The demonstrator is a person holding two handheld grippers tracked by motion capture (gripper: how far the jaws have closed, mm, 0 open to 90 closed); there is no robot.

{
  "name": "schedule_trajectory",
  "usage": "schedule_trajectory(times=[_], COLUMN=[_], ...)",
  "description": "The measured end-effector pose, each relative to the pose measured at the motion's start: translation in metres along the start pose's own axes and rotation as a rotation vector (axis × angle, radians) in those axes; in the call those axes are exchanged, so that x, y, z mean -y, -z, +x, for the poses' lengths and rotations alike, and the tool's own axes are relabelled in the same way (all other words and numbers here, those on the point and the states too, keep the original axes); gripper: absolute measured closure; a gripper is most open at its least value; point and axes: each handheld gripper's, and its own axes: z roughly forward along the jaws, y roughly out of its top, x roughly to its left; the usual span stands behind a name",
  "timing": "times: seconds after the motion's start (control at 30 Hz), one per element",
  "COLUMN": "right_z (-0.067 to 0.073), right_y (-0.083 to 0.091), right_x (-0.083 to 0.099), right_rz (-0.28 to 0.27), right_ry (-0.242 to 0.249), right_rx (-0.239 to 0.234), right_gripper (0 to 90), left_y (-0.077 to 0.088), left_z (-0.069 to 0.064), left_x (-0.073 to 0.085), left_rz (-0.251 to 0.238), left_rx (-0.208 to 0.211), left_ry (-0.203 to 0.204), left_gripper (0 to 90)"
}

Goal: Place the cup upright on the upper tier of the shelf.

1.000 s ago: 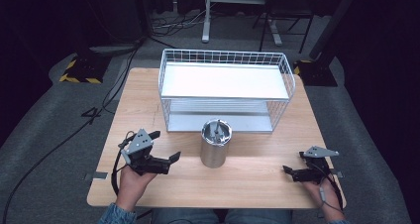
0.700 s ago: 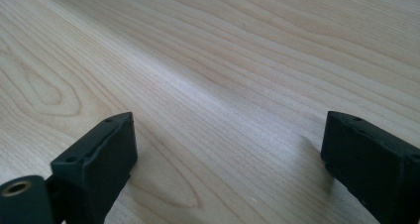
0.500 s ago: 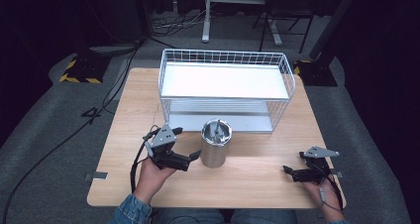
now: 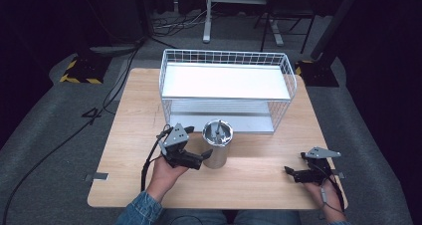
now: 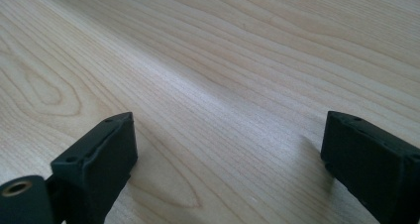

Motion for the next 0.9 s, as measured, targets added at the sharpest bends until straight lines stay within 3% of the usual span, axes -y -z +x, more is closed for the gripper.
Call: schedule_trajectory(times=[0.37,0.47,0.67,0.9], right_z=[0.0,0.0,0.0,0.0], right_y=[0.0,0.0,0.0,0.001], right_x=[0.0,0.0,0.0,0.0], right_rz=[-0.002,-0.003,-0.003,-0.005], right_ry=[-0.004,-0.005,-0.006,-0.004], right_rx=[0.002,0.004,0.005,0.004], right_gripper=[8.0,8.5,8.9,9.6], left_y=[-0.026,-0.034,-0.047,-0.054], left_z=[-0.007,-0.011,-0.011,-0.011], left_x=[-0.001,-0.002,-0.001,0.003], left_rz=[-0.028,-0.029,-0.026,-0.064], left_rx=[0.029,0.007,0.009,0.02], left_ry=[-0.018,-0.036,-0.009,0.008], left_gripper=[0.0,0.0,0.0,0.0])
